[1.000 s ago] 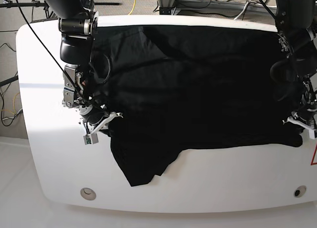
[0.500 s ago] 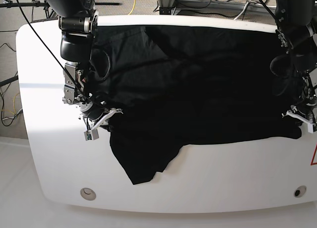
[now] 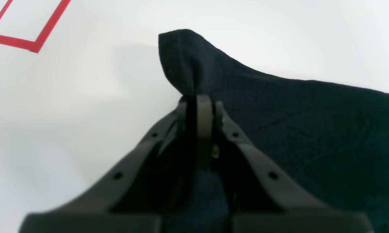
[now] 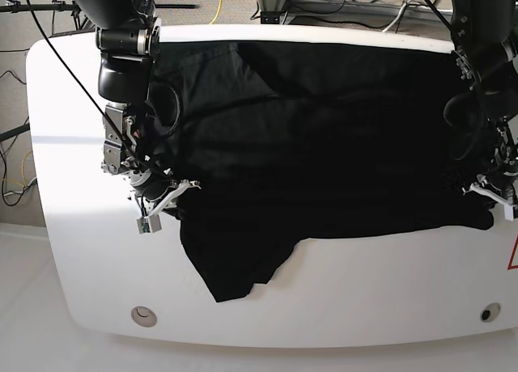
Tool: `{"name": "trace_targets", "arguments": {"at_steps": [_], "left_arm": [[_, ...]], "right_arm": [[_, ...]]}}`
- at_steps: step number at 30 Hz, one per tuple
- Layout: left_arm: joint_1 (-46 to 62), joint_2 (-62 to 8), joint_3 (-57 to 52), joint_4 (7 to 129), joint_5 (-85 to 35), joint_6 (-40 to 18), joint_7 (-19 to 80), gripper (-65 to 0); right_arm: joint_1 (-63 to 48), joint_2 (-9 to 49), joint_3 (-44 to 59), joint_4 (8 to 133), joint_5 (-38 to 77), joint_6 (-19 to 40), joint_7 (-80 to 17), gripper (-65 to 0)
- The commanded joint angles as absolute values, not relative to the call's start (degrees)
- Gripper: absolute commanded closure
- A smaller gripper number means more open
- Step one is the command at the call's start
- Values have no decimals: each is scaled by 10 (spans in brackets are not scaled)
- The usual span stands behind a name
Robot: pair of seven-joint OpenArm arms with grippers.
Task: Fold the T-shirt properly
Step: 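Lift the held hem edges and fold them over toward the collar with both grippers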
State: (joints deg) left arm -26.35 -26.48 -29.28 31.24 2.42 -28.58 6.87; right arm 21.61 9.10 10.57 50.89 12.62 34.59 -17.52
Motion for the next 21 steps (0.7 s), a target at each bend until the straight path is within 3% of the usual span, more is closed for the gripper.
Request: {"name": "trace_targets", "arguments": {"at_steps": [1,8,21], "left_arm": [[-264,-277,-302,353,16,-292,67,0],[-209,-274,-317,509,2,-291,100,0],[-116,-255,-318,673,-26,-291,125,0]], "right_arm": [[229,99,110,560,137,351,-175,-1],[201,101,112,688,134,351,-230,-1],[153,105,111,819,130,349,-285,0]]}}
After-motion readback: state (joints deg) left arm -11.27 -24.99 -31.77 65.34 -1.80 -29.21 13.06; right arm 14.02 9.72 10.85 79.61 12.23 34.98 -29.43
